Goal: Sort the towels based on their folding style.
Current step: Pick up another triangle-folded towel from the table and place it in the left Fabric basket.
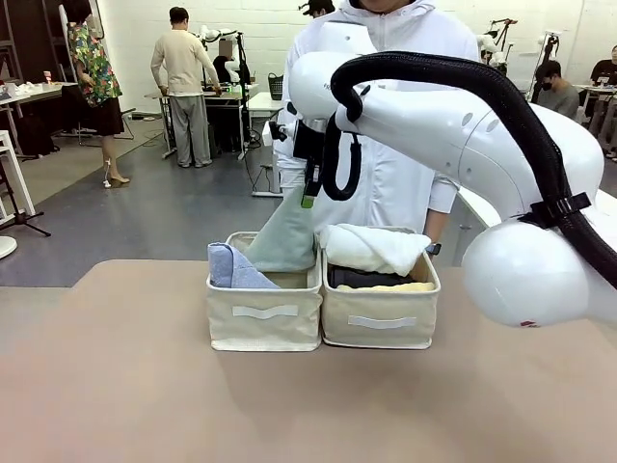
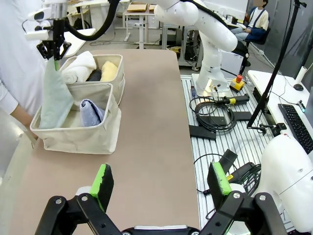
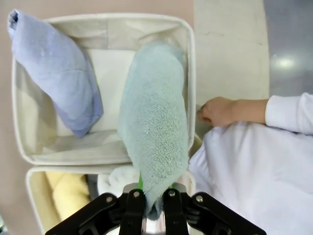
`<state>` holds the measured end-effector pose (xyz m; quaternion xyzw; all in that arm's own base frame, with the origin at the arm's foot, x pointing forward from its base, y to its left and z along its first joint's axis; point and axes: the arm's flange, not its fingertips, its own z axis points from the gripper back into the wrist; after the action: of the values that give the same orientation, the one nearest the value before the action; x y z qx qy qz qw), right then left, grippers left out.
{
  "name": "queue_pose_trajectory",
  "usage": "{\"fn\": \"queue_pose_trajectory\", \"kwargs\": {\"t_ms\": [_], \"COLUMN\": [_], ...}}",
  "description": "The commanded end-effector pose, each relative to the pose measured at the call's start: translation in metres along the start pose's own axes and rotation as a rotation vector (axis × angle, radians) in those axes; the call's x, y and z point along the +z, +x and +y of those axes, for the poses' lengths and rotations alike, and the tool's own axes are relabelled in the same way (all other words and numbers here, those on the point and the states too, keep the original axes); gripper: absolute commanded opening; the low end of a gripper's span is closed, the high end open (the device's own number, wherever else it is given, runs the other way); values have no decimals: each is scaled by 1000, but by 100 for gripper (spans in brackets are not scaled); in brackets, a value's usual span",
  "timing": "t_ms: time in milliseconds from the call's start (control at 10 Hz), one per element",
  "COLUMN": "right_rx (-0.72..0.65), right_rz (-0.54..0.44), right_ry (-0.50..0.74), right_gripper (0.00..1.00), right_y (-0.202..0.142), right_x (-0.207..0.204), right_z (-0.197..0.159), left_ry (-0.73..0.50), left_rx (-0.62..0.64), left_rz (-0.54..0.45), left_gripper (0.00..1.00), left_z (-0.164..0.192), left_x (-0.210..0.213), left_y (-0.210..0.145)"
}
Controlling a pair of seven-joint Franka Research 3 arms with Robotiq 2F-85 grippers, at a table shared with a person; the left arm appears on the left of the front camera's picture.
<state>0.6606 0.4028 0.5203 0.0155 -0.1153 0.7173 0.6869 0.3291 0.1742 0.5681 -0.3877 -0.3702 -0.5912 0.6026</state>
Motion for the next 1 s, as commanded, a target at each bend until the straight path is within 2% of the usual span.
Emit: {"fn": "queue_pose_trajectory", "kwargs": {"t_ms": [0,200,400,500,600,900], "right_rx": [19,32,31,25,12,12], "right_rz": [28,10,35,78,0,0], "right_ry": [-10,-49,-25,5,-24,-24], "right_gripper": [11,11,11,11,11,11], "right_y": [34,33,34,34,0,0], "right_x": [7,2,-2,-3,-13,-13], "right_z": [-69,-64,-59,-52,-5,-5], "left_ry": [7,7,7,7,7,7], "left_rx": [-28,-28,-28,-28,-28,-28], "left_rz": [-16,-16,-16,-16,-16,-16], "left_gripper": [100,100,100,100,100,100], "left_z": [0,0,0,0,0,0], "left_x": [1,1,1,1,1,1], "left_y": [0,0,0,0,0,0]}}
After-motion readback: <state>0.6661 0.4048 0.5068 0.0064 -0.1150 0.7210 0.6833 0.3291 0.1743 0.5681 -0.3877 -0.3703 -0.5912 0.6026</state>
